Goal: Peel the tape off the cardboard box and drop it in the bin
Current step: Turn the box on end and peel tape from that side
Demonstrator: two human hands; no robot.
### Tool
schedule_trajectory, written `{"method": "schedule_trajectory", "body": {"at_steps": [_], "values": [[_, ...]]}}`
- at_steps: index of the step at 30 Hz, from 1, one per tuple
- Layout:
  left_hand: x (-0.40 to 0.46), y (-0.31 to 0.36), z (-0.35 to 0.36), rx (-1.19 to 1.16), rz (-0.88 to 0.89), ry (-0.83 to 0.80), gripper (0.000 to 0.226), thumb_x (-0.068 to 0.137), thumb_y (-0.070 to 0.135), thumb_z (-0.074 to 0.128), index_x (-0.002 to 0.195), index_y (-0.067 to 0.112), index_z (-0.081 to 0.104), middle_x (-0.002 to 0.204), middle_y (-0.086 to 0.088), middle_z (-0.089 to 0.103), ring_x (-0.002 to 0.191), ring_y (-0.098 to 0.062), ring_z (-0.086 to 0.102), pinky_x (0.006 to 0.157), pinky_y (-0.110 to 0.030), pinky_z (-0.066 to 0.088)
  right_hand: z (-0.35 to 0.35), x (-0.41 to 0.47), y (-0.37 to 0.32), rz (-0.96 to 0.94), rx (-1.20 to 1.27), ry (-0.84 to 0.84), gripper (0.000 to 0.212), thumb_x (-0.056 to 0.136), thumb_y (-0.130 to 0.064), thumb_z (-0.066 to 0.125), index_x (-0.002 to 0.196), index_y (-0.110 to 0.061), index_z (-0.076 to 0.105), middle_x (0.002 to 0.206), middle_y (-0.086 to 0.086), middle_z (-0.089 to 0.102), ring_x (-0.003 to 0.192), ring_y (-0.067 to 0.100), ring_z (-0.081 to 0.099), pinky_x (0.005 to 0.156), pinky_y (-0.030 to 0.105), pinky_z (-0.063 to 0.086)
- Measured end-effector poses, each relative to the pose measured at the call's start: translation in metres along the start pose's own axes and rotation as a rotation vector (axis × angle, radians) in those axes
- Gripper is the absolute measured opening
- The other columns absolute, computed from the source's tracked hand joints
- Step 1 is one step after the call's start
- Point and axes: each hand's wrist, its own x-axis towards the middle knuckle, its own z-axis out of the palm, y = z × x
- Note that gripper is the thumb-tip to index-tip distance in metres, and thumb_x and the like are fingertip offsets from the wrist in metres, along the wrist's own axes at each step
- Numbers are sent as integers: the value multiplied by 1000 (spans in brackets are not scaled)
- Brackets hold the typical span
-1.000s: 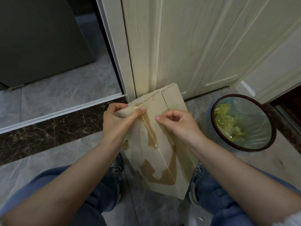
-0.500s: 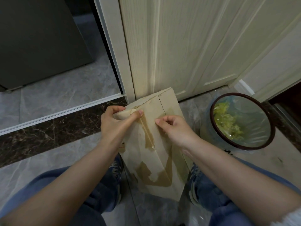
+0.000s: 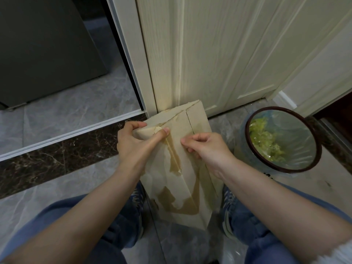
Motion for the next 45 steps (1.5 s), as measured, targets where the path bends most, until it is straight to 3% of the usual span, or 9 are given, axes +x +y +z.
{"method": "schedule_trajectory", "body": {"at_steps": [6,11,15,18,24,29,34,38,45], "values": [[-2,-4,0,15,18,13,69,44,76,83,100,40,62,124,6,57,119,-18,54,102,-46,51,2,1,-1,51,22,-52,12,84,-16,78,80,-6,75,65,5,60,55,12,46,53,22,40],[-2,-5,-2,25,14,6,69,44,75,83,100,42,62,123,9,55,119,-18,53,101,-46,52,7,2,1,26,-52,-99,21,92,-19,68,72,-13,67,60,-1,54,56,12,46,57,23,41],[0,-5,-4,28,10,-6,69,44,75,84,100,42,62,124,7,56,117,-17,55,100,-46,53,10,0,1,-18,-109,-109,17,98,-16,59,82,-9,63,63,-3,52,58,8,47,58,19,41],[3,-4,-6,1,-14,-3,70,43,73,85,101,39,63,124,4,58,115,-16,58,99,-46,54,10,-1,-1,32,8,-171,17,101,-11,54,85,-8,58,66,1,49,58,7,45,51,13,41],[1,1,-9,-42,-56,-8,77,42,73,81,105,32,65,125,3,59,113,-13,57,94,-35,53,5,0,-12,180,394,-150,11,101,-20,54,100,-9,55,72,6,56,63,14,51,57,24,45],[-1,3,-9,-40,-49,-26,72,43,71,82,102,36,64,125,4,58,113,-12,57,100,-41,53,6,4,-1,-36,-144,-90,42,78,-55,75,92,-17,65,75,-1,66,71,17,63,71,34,55],[-1,5,-11,-55,-61,-14,75,41,71,82,104,33,65,124,4,58,112,-12,57,94,-34,53,8,5,3,-117,-127,-125,14,92,-24,71,83,-13,67,67,-1,59,63,12,56,66,28,50],[-1,8,-12,-97,-98,-22,68,51,62,88,106,29,66,124,3,59,108,-9,57,77,-23,45,6,5,0,-103,-114,-168,16,100,-15,56,85,-13,60,72,2,57,65,10,53,63,19,47],[0,12,-14,-149,-142,-11,50,71,45,86,111,21,66,112,7,63,94,-2,55,70,-21,39,-5,9,-12,224,374,-286,24,104,-9,47,80,-9,54,72,5,53,65,13,52,62,22,47]]}}
